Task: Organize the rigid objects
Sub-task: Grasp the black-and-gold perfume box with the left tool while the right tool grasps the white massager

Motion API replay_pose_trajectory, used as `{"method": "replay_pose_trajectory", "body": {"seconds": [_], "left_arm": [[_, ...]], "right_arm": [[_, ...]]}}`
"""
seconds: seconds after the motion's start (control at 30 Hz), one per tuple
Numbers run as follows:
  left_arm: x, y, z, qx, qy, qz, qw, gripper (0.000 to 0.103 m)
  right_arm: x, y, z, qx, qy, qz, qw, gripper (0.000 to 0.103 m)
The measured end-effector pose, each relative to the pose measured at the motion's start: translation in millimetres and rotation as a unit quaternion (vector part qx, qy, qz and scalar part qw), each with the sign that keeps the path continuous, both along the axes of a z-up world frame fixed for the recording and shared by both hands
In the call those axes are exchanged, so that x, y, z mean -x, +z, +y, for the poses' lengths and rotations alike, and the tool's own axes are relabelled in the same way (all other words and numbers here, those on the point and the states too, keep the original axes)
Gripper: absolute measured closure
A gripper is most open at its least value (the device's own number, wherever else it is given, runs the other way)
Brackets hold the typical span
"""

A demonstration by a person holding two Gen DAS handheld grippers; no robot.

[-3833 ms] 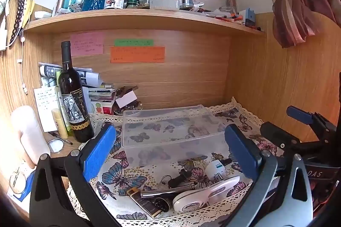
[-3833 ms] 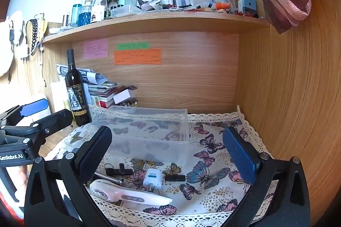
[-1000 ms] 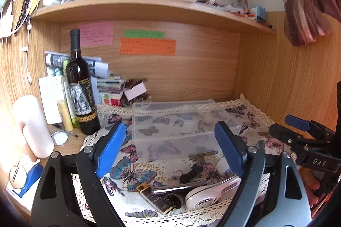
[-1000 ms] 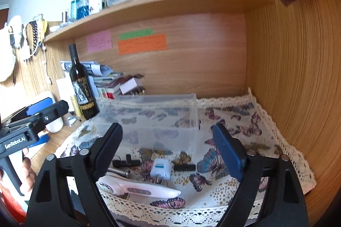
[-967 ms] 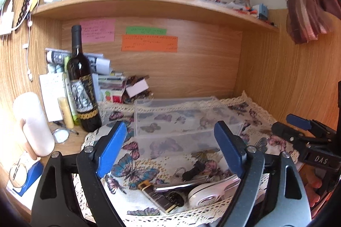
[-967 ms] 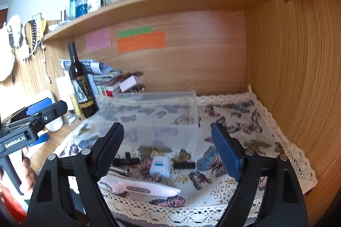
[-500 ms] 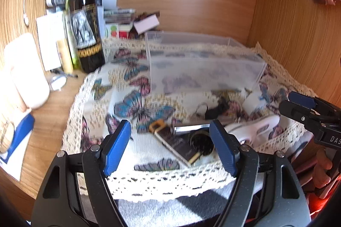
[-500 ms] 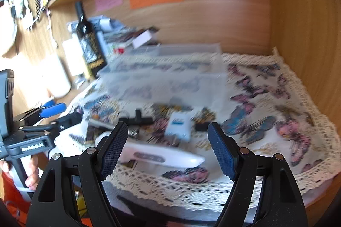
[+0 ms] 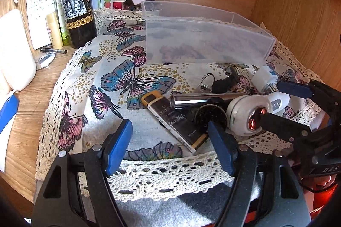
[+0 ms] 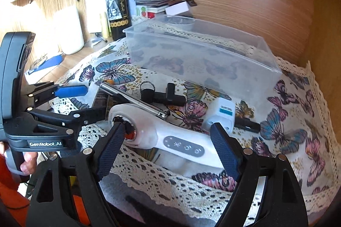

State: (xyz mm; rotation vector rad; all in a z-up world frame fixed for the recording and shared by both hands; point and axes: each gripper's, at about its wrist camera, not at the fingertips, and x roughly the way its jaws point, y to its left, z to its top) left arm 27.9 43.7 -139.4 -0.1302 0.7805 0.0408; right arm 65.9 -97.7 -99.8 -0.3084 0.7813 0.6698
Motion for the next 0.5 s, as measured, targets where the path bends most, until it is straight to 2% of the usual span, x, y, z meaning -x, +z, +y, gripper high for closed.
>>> {"method": "replay_pose_trajectory", "body": {"seconds": [0.13,0.2,0.33,0.5], "left_arm": [[4.2,0.0,9.7,-0.012,0.007,0.004,0.9999,0.048],[8.1,0.1,15.4,-0.021,0.014,0.006,0.9997,0.051],[12.7,2.3,27.1,-0.021,0.022,0.010,0.9995,0.052],[2.3,4.3,27.3,-0.030,0.010,0.013,0.9994,0.052]], "right_arm": [[-2.5,-2.1,7.1,0.008,0.017,0.007,1.000,0.023],[-3.3,-3.5,8.6,0.012,0.017,0.009,1.000,0.023],[-6.3,-4.7,8.1,0.010,0.016,0.018,1.000,0.024],[-15.6,-6.6,11.7,0.004,0.028,0.046,0.999,0.028]]}}
